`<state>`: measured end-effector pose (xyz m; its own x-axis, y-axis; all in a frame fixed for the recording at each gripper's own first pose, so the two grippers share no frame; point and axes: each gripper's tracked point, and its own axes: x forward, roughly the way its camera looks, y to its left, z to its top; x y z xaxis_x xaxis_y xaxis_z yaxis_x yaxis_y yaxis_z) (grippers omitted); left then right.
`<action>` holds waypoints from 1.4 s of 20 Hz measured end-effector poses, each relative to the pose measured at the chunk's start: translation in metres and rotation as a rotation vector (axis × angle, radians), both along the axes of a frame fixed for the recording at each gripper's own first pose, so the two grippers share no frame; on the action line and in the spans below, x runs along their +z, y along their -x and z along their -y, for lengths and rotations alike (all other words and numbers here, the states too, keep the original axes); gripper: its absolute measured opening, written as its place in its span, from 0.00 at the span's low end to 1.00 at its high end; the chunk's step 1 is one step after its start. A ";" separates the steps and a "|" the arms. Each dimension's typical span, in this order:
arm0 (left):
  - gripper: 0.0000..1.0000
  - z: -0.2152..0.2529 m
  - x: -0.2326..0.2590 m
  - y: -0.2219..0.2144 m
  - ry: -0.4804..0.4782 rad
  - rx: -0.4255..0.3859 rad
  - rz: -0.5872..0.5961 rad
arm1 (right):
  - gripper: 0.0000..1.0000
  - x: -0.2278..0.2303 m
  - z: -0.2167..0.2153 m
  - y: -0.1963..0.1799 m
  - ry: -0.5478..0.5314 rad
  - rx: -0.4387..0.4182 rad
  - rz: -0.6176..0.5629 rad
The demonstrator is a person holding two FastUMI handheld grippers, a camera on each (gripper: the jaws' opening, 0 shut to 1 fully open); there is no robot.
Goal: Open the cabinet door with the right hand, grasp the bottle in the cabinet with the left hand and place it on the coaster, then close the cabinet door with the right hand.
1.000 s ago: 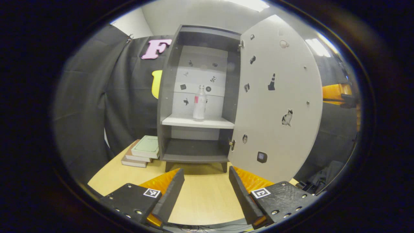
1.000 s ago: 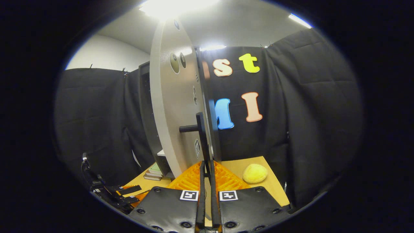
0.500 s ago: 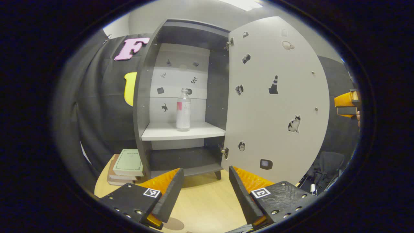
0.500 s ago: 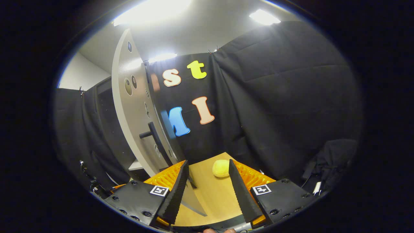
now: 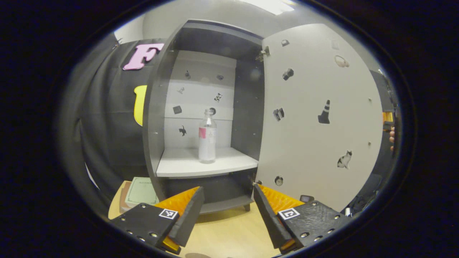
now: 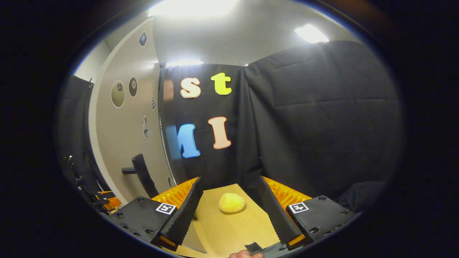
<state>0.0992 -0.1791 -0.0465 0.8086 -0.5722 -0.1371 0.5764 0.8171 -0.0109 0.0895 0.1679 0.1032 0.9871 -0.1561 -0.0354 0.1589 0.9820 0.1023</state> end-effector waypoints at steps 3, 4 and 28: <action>0.85 0.007 0.023 -0.039 0.018 0.034 0.004 | 0.98 0.007 0.002 -0.035 -0.004 0.039 0.023; 0.84 0.010 0.030 -0.055 0.031 0.048 0.000 | 0.98 0.007 0.003 -0.046 -0.007 0.045 0.027; 0.85 0.107 0.051 -0.272 0.024 0.077 0.104 | 0.98 -0.031 0.069 -0.125 -0.036 -0.042 -0.010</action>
<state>0.3712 -0.2861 0.0048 0.8595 -0.5098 -0.0375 0.5109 0.8593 0.0260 0.2142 0.0992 0.0721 0.9792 -0.1963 -0.0516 0.2016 0.9700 0.1357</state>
